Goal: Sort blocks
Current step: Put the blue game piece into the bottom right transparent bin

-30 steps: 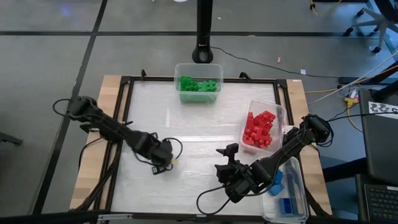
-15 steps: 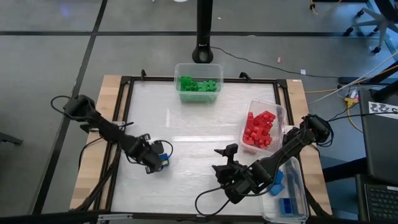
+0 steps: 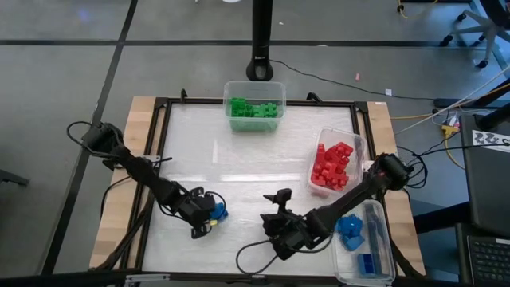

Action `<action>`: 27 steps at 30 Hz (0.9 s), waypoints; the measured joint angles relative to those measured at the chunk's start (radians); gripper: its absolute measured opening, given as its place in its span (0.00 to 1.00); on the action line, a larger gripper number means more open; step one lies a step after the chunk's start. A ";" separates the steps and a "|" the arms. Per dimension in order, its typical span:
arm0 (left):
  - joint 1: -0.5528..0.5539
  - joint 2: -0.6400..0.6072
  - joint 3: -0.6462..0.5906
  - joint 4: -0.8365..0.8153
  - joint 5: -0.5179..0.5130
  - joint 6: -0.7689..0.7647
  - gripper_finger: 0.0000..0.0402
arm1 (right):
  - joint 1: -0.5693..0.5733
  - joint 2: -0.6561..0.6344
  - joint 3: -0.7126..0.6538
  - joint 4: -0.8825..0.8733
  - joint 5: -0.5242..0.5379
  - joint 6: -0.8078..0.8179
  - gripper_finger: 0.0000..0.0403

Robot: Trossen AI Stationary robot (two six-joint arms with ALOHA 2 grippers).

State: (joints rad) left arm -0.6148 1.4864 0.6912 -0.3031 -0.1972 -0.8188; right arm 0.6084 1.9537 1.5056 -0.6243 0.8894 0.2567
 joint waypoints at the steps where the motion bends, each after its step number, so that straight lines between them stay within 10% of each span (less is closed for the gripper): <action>1: 0.000 0.000 -0.003 -0.007 -0.001 -0.011 0.01 | -0.009 0.011 0.000 0.011 -0.019 0.000 0.85; 11: -0.079 -0.007 -0.010 -0.036 -0.058 -0.059 0.01 | -0.100 0.069 0.000 0.253 -0.099 -0.045 0.85; 22: -0.176 -0.007 -0.122 0.093 -0.301 -0.169 0.01 | -0.273 0.219 0.001 0.804 -0.705 -0.418 0.85; 27: -0.179 -0.007 -0.183 0.228 -0.343 -0.145 0.01 | -0.335 0.259 0.000 0.829 -0.680 -0.418 0.85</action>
State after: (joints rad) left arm -0.7941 1.4792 0.5080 -0.0747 -0.5407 -0.9642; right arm 0.2733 2.2128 1.5055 0.2043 0.2097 -0.1617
